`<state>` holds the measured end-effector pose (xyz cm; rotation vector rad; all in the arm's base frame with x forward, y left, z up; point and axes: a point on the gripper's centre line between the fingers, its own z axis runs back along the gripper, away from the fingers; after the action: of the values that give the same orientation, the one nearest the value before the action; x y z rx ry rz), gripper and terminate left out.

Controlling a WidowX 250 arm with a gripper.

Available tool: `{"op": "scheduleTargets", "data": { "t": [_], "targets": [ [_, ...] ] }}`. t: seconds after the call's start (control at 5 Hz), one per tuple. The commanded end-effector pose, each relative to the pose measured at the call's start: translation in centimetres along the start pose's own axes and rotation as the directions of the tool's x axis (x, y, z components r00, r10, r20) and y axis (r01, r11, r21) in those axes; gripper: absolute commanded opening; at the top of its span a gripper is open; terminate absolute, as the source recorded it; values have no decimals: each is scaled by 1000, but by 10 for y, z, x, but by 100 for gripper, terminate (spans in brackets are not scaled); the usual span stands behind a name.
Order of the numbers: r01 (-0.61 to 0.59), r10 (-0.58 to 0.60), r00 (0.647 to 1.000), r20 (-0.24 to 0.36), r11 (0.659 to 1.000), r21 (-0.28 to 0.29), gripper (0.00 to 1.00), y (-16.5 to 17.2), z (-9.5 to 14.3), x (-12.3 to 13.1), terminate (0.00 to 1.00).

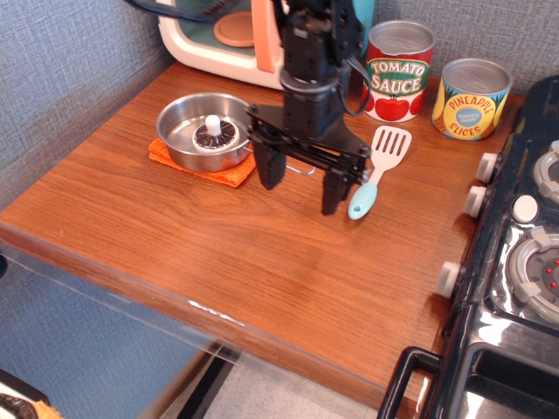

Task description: Move the spatula to the bottom left corner of the table.

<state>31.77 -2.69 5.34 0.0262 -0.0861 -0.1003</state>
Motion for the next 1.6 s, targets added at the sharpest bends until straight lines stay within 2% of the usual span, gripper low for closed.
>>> {"op": "scheduleTargets", "data": {
  "t": [0.0,0.4,0.6,1.0,1.2,1.4],
  "targets": [
    [-68,67,997,44,997,30,100,-22,-7,42,0],
    [-227,228,973,23,973,-42,100,-13,-21,70,0],
    [-272,272,962,4,961,-54,100,-9,-26,71,0],
    [-291,289,956,-49,956,-41,100,-14,-40,55,0],
    [-263,262,963,-57,965,-9,0,-17,-42,47,0],
    [-254,254,965,-59,967,3,0,-17,-43,41,0]
  ]
}}
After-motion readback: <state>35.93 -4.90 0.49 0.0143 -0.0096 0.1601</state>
